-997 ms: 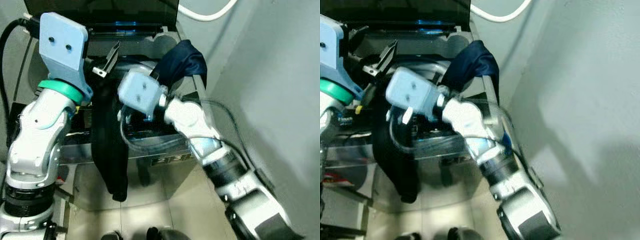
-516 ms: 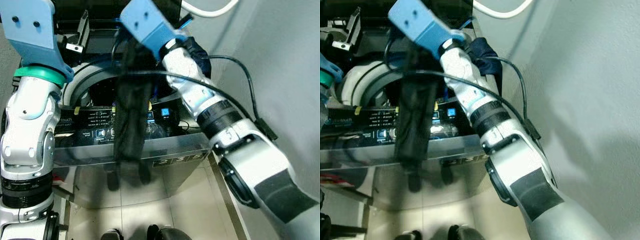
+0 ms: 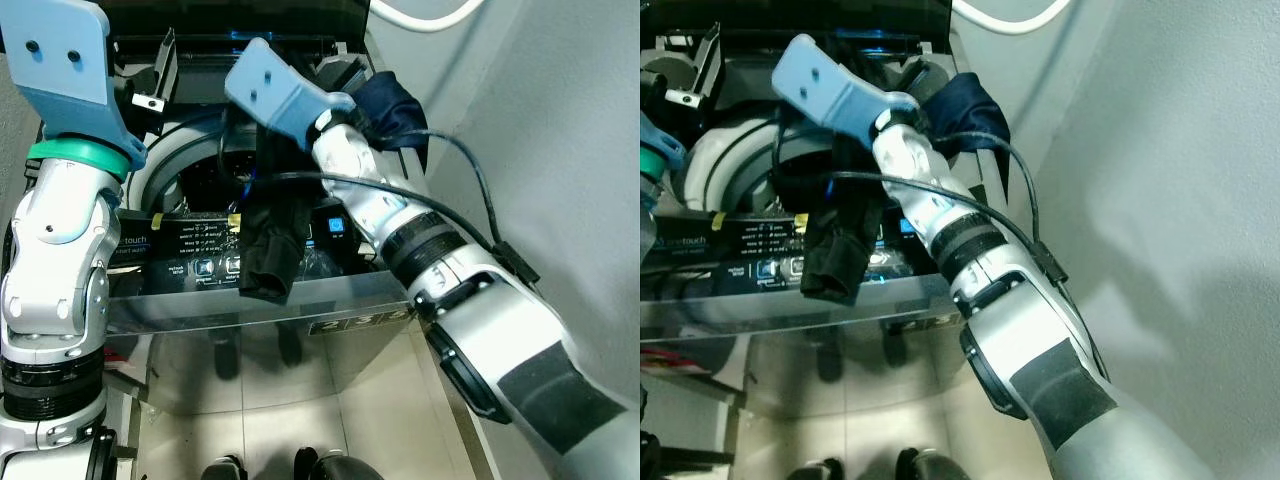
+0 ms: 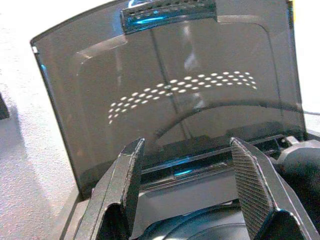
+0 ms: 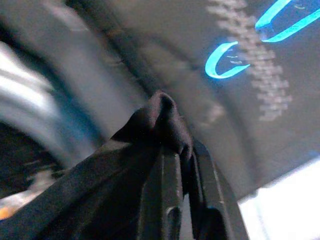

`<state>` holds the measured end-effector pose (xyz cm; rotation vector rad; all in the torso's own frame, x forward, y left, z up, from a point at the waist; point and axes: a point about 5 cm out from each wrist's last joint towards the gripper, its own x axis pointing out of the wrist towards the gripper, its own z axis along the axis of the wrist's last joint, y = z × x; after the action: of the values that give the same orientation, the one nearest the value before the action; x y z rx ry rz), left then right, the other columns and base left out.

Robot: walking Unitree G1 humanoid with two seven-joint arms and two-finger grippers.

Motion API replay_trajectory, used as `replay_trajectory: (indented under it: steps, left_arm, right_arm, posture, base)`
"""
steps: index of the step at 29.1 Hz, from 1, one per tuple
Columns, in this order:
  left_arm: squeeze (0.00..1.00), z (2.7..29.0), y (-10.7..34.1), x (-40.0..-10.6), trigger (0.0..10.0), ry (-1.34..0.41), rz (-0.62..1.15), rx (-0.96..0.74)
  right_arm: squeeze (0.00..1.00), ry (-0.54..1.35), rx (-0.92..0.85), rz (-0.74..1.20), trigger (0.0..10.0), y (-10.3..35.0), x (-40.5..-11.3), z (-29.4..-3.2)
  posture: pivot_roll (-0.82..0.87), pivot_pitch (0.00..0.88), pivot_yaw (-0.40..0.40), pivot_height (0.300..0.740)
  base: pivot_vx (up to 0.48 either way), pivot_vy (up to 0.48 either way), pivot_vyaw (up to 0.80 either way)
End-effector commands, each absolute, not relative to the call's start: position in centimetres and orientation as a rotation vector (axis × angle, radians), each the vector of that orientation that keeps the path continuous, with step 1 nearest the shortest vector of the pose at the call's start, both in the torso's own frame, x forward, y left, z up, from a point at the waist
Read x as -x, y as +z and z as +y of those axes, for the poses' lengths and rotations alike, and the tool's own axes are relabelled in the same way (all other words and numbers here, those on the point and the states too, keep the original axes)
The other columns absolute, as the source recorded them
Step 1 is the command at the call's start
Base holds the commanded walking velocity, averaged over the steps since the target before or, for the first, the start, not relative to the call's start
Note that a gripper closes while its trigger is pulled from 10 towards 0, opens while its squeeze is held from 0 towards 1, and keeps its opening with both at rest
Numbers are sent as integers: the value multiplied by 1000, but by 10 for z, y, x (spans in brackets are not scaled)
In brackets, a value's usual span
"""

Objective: Clothes washing

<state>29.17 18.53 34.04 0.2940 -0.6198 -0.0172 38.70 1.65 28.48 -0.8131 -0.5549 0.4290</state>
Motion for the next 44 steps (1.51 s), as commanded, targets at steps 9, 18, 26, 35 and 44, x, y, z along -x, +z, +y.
replay_trajectory:
  steps: [9,18,26,35,44]
  left_arm:
    - [0,185,338,-295,10000,-24,-608,-280]
    - [0,185,338,-294,10000,-35,-607,-284]
    - [0,173,338,-294,10000,-112,-607,-310]
    - [0,173,338,-294,10000,-121,-604,-312]
    - [0,173,338,-293,10000,-123,-604,-308]
  right_arm:
    - [1000,1050,341,-436,10000,275,-360,12]
    - [0,1289,394,-483,10000,279,-332,-18]
    - [0,1391,549,-433,10000,259,-319,-30]
    - [0,1433,710,-352,10000,243,-311,-35]
    - [0,1323,731,-314,10000,240,-325,-36]
  posture:
    - [107,112,-16,740]
    - [108,112,-11,740]
    - [112,110,-3,740]
    - [111,110,-4,740]
    - [114,113,-8,740]
  base:
    - [0,0,0]
    - [0,0,0]
    - [0,0,0]
    - [0,0,0]
    - [0,0,0]
